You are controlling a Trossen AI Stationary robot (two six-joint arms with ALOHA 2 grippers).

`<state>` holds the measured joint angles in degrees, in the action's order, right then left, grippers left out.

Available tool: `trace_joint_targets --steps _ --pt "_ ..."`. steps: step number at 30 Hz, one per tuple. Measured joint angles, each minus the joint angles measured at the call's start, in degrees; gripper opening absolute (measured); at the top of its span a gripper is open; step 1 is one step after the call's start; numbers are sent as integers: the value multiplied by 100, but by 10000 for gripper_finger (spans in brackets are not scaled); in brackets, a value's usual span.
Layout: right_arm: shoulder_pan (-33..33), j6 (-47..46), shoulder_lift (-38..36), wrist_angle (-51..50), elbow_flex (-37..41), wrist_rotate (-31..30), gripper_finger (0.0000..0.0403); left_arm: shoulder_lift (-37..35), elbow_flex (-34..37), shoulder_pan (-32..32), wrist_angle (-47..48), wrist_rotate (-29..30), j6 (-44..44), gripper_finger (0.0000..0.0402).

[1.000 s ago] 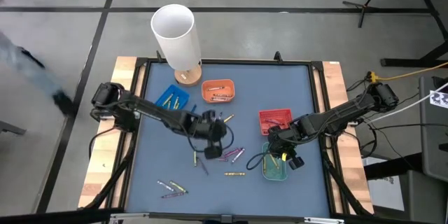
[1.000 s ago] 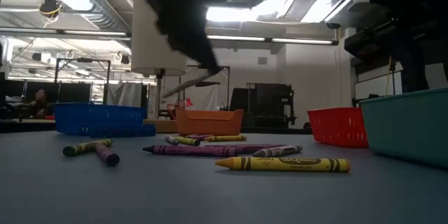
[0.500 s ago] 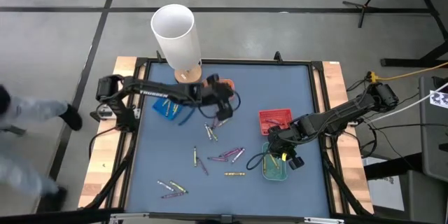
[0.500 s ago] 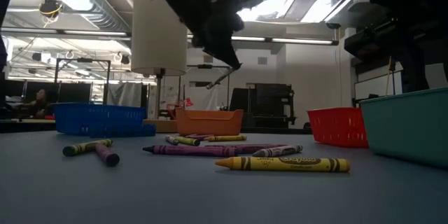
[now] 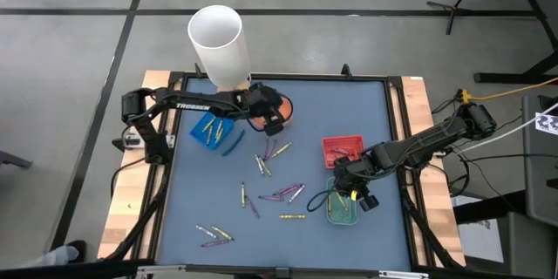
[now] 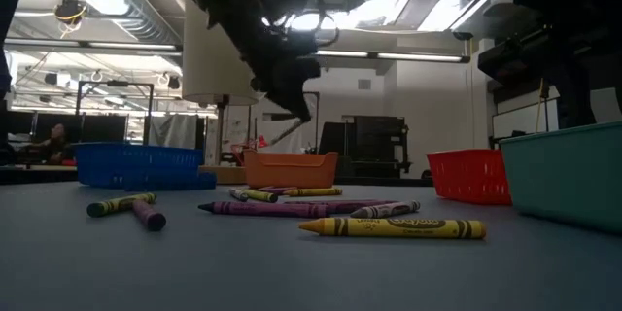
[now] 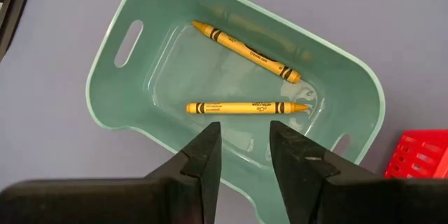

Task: Sort crayons
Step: Put the gray crayon into the orange bin, then put the yellow crayon into the light blue bin

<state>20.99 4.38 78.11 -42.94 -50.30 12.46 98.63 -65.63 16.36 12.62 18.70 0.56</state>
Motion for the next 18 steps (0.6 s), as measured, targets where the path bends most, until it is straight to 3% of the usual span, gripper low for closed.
trace_joint_targets --steps 9,18 --pt "0 0 0 -50 -34 -2 120 4 279 50 20 4 -42 74" --pt "-2 534 2 -363 -769 -21 120 7 280 50 15 4 -291 94"
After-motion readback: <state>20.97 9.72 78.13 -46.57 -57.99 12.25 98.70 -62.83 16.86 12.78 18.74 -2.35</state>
